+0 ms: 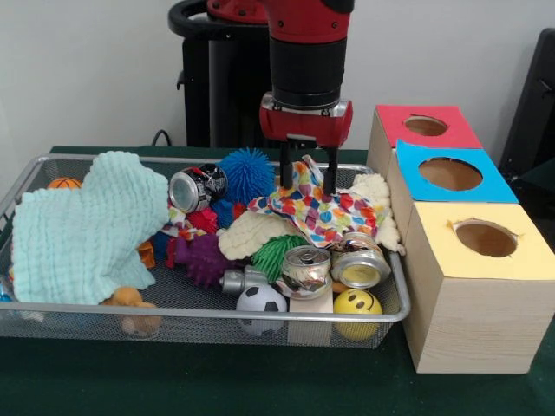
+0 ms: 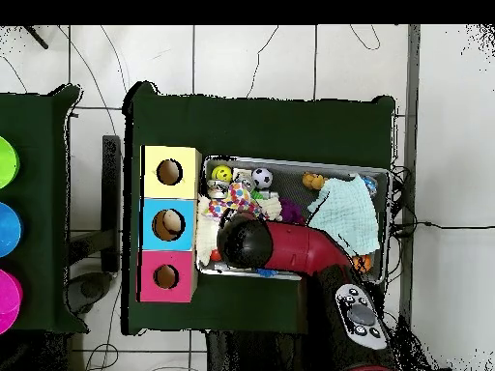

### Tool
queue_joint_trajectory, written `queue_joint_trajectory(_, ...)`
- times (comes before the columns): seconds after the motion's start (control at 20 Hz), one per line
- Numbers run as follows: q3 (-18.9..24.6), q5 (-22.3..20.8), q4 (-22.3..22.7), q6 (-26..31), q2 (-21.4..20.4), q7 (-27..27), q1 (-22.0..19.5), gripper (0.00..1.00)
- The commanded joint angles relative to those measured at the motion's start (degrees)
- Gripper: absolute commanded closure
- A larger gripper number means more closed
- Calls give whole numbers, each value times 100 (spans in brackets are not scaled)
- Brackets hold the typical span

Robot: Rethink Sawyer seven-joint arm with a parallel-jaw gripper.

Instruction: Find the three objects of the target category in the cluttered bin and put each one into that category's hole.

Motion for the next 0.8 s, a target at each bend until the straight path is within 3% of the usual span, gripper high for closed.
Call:
queue_joint_trajectory(0.05,87,-228,102,-317,271,465,29,0)
queue_joint_trajectory(0.8,-10,-497,-2,-195,454,253,100,0)
